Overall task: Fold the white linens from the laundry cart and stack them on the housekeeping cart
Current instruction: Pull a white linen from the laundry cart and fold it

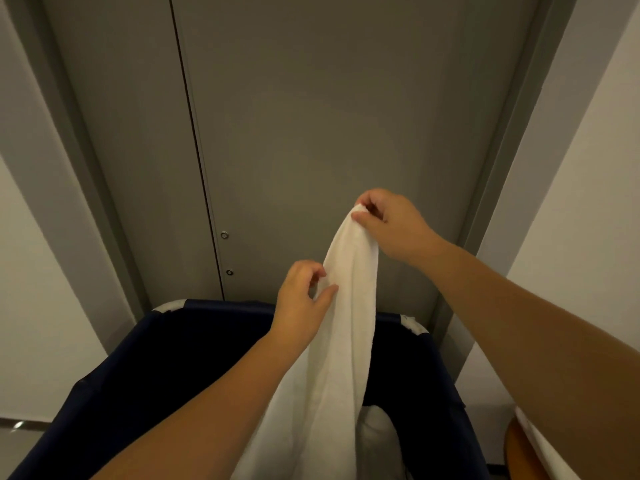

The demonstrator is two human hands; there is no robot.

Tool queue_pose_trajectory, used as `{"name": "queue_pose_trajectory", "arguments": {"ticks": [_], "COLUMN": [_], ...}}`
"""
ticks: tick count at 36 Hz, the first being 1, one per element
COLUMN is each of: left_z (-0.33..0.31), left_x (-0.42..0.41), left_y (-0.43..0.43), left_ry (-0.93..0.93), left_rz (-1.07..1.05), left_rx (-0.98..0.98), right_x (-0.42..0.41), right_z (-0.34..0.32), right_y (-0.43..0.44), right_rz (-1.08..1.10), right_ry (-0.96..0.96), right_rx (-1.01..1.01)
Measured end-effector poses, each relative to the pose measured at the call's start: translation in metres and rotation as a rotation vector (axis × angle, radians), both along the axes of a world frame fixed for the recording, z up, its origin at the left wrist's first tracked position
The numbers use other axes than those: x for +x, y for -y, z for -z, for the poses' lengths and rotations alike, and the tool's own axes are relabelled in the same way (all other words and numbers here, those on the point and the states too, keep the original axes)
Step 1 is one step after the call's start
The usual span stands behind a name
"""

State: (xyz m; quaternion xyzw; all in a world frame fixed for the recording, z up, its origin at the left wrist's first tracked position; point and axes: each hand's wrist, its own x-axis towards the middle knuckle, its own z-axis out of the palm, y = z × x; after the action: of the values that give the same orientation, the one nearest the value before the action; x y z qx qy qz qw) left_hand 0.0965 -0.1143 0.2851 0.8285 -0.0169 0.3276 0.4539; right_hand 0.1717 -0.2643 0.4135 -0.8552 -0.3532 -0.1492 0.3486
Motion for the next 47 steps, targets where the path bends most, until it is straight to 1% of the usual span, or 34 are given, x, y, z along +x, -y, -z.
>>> {"name": "queue_pose_trajectory", "arguments": {"ticks": [2,3,5,6,8,9,10,13,16,19,22,25,27,30,35,37,40,43,47], "left_z": [-0.012,-0.017,-0.025,-0.028,-0.036,-0.038,-0.041,-0.047,-0.046,-0.037,-0.026,-0.016,-0.009,-0.001,-0.013,-0.02,-0.021,-0.018,-0.019], "left_x": [0.004,0.006,0.009,0.01,0.011,0.011,0.01,0.008,0.007,0.009,0.01,0.013,0.015,0.019,0.022,0.021,0.021,0.025,0.029], "left_y": [-0.002,-0.003,-0.006,-0.006,-0.006,-0.005,-0.004,0.001,0.005,0.007,0.012,0.018,0.018,0.01,-0.012,-0.026,-0.034,-0.022,-0.006], "left_ry": [0.086,0.085,0.025,-0.033,-0.166,-0.214,-0.237,-0.232,-0.216,-0.309,-0.448,-0.512,-0.507,-0.484,-0.271,-0.253,-0.294,-0.312,-0.287], "left_rz": [-0.007,-0.004,0.029,0.069,0.18,0.229,0.26,0.285,0.227,0.201,0.285,0.278,0.244,0.144,-0.043,0.018,0.19,0.275,0.304], "left_rx": [0.064,0.092,0.115,0.084,-0.068,-0.144,-0.179,-0.14,-0.072,-0.011,-0.075,-0.077,-0.077,-0.011,0.002,-0.044,0.048,0.037,-0.032], "right_x": [0.001,0.002,0.002,0.003,0.004,0.005,0.006,0.011,0.017,0.024,0.026,0.025,0.027,0.032,0.042,0.046,0.045,0.038,0.029], "right_z": [-0.007,-0.011,-0.021,-0.027,-0.041,-0.047,-0.053,-0.064,-0.066,-0.065,-0.067,-0.074,-0.08,-0.089,-0.101,-0.104,-0.109,-0.117,-0.132], "right_y": [-0.005,-0.006,-0.006,-0.006,-0.004,-0.003,-0.002,0.001,0.005,0.009,0.009,0.008,0.011,0.018,0.028,0.037,0.042,0.033,0.026], "right_rz": [-0.001,0.001,0.006,0.003,-0.008,-0.009,-0.006,0.018,0.052,0.111,0.128,0.123,0.131,0.169,0.274,0.33,0.353,0.276,0.184], "right_ry": [0.029,0.046,0.076,0.092,0.129,0.148,0.165,0.207,0.228,0.22,0.226,0.234,0.241,0.251,0.238,0.231,0.252,0.269,0.276], "right_rx": [0.027,0.046,0.079,0.086,0.08,0.07,0.06,0.021,0.002,0.029,0.03,0.016,0.013,-0.004,0.018,0.058,0.132,0.165,0.162]}}
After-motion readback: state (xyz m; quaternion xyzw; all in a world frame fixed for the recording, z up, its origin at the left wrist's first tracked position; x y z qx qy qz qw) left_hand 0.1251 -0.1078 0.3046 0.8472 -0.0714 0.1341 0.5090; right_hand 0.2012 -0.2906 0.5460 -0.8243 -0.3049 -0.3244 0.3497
